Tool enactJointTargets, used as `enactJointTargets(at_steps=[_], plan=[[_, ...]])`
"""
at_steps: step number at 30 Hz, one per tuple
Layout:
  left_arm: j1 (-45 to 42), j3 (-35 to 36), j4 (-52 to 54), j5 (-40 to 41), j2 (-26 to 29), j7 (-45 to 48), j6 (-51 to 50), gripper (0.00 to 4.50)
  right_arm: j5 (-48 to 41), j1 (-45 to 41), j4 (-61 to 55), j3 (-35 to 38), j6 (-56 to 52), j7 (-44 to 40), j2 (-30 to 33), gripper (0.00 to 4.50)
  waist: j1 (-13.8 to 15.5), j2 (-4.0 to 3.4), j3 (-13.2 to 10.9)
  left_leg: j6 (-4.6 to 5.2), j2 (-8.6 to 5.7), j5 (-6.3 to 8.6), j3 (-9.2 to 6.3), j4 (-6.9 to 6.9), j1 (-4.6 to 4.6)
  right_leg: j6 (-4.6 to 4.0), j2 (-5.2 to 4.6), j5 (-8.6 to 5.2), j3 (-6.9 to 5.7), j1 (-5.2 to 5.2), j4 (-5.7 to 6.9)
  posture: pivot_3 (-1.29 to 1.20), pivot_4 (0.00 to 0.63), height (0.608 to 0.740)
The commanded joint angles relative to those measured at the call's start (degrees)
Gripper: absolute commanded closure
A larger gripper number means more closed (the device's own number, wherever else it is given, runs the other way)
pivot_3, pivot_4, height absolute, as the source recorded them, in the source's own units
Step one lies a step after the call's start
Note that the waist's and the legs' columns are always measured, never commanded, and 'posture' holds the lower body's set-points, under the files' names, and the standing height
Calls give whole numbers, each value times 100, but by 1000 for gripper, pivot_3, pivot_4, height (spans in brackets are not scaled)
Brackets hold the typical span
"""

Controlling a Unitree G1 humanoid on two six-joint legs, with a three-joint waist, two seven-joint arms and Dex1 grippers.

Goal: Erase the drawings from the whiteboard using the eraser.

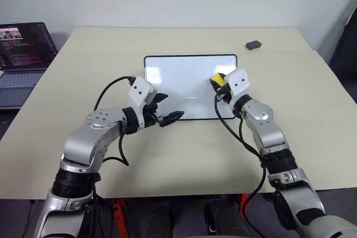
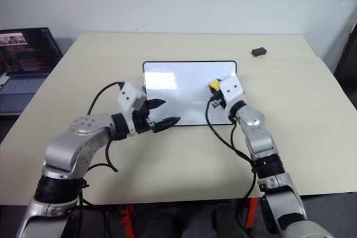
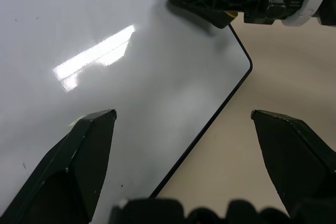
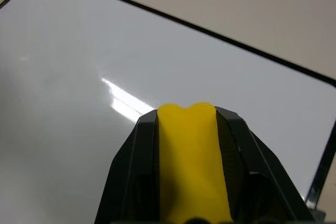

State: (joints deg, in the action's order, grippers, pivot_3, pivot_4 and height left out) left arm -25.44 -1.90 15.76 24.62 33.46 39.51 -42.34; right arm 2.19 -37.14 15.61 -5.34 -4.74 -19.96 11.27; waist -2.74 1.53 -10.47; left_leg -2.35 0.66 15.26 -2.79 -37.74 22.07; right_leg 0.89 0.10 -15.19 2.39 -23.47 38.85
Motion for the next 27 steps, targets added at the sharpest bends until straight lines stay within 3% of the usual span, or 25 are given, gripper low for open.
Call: enactJointTargets(at_steps=[1, 12, 20, 27], plan=[[-13, 58, 263, 55, -18, -25, -2, 0, 38, -57, 54, -43, -285, -83, 70, 3377, 6, 0, 0, -1, -1, 1, 0, 0, 2, 0, -2, 0, -1, 0, -2, 0, 150, 740], [30, 76, 273, 79, -20, -38, -5, 0, -40, 621, -654, -281, -1349, -656, 314, 3377, 3, 0, 0, 0, -6, -1, -1, -11, -28, 27, -2, -15, -1, 26, 6, 0, 150, 740], [-65, -191, 301, 79, 56, 421, 228, 0, -571, 782, -1964, 308, -1457, -608, 396, 3377, 30, -2, -2, 0, -7, -1, -3, -9, -10, 9, -2, -5, -2, 15, 4, 0, 150, 740], [-144, -465, 579, 155, 146, 1061, 523, 0, -1055, 2067, -3520, 1270, -2499, -494, 1027, 3377, 123, -3, -3, -6, -11, 12, -9, -1, 11, 13, -10, -11, -10, 12, -26, 0, 150, 740]])
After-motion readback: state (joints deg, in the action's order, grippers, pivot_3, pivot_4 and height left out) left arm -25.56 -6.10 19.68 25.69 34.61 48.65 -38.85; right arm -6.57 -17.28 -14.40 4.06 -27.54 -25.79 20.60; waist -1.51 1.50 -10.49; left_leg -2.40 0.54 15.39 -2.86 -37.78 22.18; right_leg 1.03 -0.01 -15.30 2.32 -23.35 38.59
